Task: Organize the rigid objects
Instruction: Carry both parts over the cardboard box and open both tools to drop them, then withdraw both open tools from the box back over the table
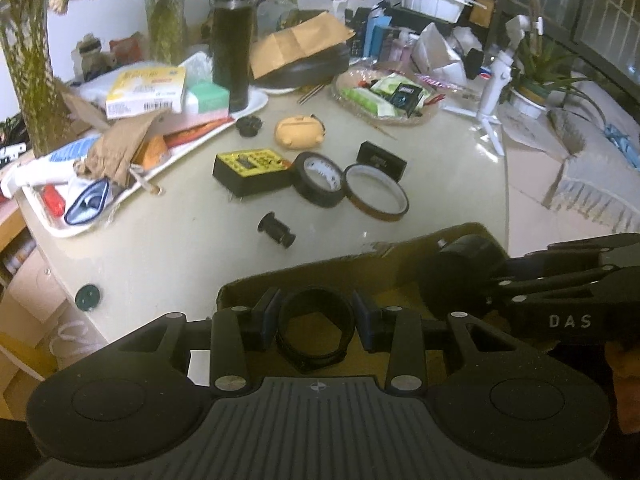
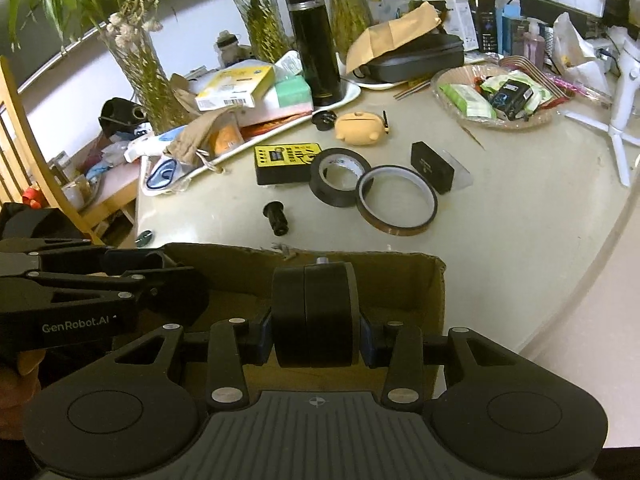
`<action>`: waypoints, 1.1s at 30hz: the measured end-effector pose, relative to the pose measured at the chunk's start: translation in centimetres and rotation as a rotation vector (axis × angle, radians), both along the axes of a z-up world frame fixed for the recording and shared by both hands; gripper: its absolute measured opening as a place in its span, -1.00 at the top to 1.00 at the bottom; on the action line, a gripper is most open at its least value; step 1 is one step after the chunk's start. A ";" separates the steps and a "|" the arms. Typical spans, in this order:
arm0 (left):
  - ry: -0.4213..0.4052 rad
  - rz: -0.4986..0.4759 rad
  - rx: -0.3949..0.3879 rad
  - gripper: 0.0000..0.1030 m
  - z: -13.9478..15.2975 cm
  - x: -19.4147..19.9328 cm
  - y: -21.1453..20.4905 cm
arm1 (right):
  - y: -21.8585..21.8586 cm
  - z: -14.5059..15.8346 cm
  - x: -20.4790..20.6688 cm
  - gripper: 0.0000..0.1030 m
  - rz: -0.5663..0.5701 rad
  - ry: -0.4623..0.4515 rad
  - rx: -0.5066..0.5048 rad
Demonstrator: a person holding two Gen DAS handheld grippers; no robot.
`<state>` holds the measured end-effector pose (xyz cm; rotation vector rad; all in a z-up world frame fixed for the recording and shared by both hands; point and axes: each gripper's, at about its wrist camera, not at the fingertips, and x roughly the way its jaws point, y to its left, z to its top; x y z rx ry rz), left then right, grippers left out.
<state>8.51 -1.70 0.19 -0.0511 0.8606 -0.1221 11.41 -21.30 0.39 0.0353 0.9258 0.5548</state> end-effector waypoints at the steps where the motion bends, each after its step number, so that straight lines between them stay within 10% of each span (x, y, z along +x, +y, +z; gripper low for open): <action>1: 0.007 0.004 -0.003 0.26 -0.2 0.1 0.1 | 0.0 -0.1 0.1 0.15 -0.002 0.003 -0.004; 9: 0.034 0.055 0.008 0.24 -0.8 0.4 0.5 | -0.1 -1.0 0.6 0.05 -0.006 0.029 -0.010; 13: 0.027 0.081 0.008 -0.01 -0.6 0.5 0.6 | -0.5 -0.1 0.3 -0.79 -0.009 -0.020 0.044; 17: -0.027 0.090 -0.013 -0.23 0.0 0.3 0.6 | -1.0 0.6 0.2 -1.00 -0.018 -0.066 0.078; 33: -0.184 0.107 -0.035 -0.29 1.1 -0.2 0.1 | -2.0 1.4 0.3 -1.00 -0.073 -0.160 0.095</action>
